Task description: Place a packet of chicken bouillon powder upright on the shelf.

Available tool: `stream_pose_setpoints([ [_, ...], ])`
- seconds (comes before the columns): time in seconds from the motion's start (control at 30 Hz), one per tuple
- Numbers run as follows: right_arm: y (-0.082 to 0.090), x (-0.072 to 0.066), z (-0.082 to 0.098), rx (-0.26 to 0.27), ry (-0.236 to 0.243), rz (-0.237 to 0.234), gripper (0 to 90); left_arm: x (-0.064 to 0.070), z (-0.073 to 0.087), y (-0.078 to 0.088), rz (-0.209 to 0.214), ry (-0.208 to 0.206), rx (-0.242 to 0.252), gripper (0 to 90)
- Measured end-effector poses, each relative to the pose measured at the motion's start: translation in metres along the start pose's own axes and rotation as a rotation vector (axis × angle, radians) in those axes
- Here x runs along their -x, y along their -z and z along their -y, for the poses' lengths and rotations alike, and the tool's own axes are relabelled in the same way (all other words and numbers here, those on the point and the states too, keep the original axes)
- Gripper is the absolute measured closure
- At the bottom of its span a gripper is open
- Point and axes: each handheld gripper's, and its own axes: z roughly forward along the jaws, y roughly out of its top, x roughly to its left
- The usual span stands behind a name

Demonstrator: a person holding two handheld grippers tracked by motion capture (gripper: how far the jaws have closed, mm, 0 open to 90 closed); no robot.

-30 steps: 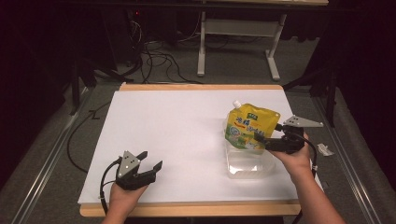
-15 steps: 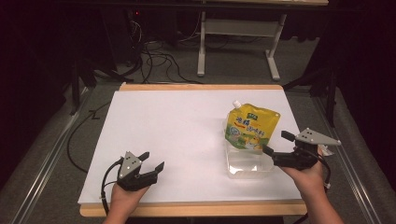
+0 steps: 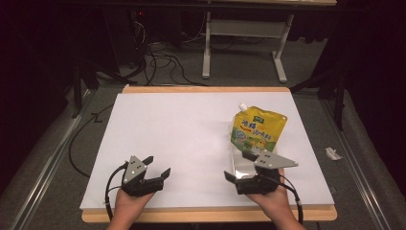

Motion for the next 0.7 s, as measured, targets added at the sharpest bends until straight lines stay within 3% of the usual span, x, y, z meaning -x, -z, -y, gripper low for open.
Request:
stream_pose_setpoints([
  [0.17, -0.004, -0.007, 0.011, -0.041, 0.009, -0.015, 8.5, -0.002, 0.001, -0.002, -0.001, 0.008, -0.015, 20.2],
  [0.7, 0.009, 0.002, 0.018, -0.002, 0.009, 0.017, 9.0, 0.003, -0.002, -0.005, 0.021, 0.019, -0.026, 17.3],
])
